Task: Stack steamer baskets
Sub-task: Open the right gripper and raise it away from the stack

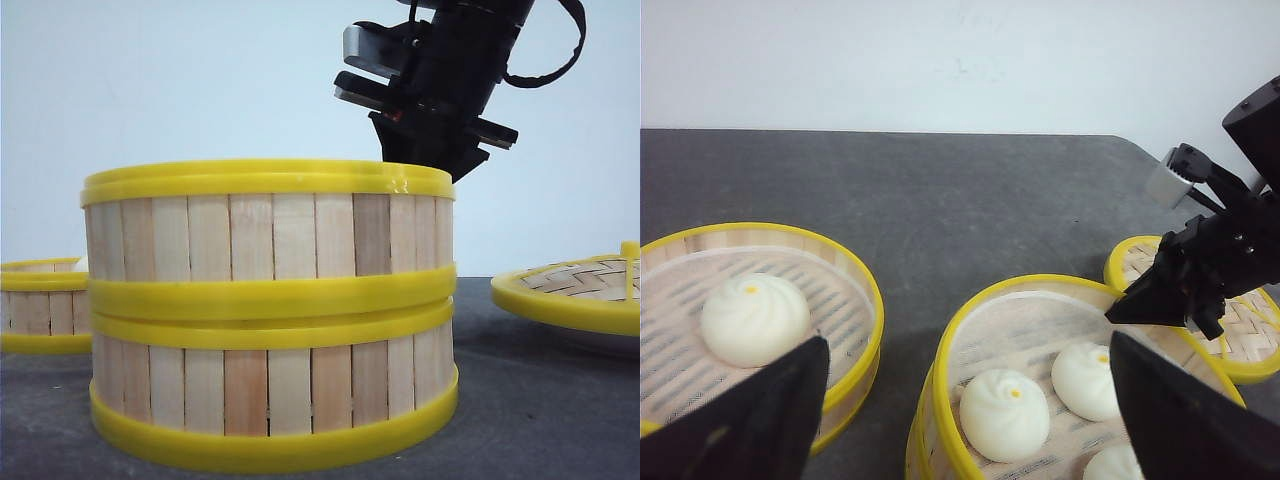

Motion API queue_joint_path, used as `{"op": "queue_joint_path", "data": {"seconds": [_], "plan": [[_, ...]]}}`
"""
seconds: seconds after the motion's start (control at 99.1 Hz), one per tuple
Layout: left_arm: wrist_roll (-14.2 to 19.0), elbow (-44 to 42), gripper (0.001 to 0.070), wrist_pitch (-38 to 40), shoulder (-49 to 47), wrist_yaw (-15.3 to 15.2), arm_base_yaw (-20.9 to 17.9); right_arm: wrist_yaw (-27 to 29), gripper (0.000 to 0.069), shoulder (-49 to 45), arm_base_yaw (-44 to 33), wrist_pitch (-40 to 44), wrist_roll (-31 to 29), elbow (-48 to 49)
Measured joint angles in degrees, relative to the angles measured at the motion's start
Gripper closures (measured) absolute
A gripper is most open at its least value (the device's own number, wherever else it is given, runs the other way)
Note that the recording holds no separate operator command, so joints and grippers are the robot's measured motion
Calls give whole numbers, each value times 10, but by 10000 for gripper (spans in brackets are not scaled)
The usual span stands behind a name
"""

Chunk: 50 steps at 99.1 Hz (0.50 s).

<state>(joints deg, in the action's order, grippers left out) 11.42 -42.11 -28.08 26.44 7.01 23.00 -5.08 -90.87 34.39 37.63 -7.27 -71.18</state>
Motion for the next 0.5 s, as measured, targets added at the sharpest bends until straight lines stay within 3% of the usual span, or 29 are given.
{"op": "queue_joint_path", "data": {"seconds": [0.262,0.333,0.424,0.505], "plan": [[0,0,162,0,0,0,0,7,655,0,0,3,0,0],[0,0,162,0,0,0,0,7,590,0,0,3,0,0],[0,0,162,0,0,0,0,7,458,0,0,3,0,0],[0,0,162,0,0,-1,0,8,405,0,0,1,0,0]]}}
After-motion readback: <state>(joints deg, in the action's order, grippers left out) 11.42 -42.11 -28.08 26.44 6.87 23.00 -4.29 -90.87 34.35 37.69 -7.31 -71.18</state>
